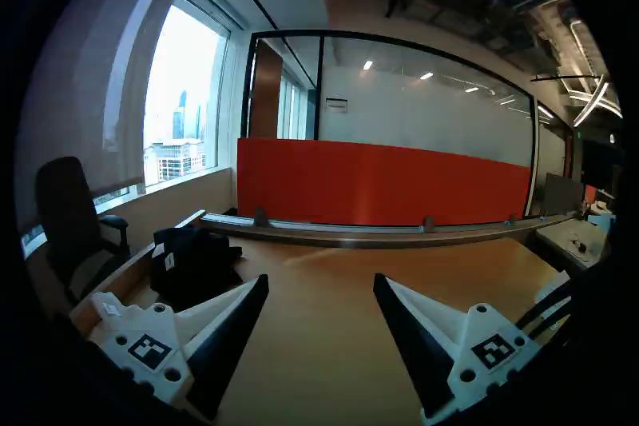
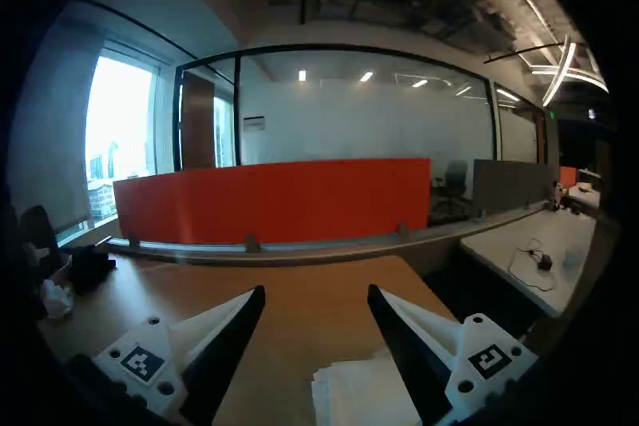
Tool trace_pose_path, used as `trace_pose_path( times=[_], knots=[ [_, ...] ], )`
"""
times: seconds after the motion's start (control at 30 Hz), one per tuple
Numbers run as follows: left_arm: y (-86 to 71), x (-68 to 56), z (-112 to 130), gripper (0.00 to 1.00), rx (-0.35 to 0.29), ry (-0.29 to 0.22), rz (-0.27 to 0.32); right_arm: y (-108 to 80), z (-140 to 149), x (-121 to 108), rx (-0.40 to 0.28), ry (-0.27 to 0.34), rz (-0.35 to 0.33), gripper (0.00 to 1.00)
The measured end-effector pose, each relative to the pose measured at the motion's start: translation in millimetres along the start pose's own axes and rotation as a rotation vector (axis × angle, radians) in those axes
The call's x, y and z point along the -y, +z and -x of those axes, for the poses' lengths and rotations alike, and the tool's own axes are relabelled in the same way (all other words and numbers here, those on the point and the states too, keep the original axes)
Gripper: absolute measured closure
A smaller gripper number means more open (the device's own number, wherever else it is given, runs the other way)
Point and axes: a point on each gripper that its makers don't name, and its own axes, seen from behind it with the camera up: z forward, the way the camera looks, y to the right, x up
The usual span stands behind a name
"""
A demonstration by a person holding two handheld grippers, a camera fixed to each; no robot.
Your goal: Fold towel
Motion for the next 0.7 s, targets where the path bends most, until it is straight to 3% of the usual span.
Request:
trace_pose_path(
  times=[0.47,0.7],
  knots=[
    [6.6,-1.2,-26,0.02,-0.070,-0.009,0.032,13.7,-22,93,-0.047,-0.008,-0.082,0.01],
    [6.8,-1.3,-42,0.02,-0.101,0.000,0.045,19.3,-31,127,-0.072,-0.017,-0.098,0.01]
  ],
)
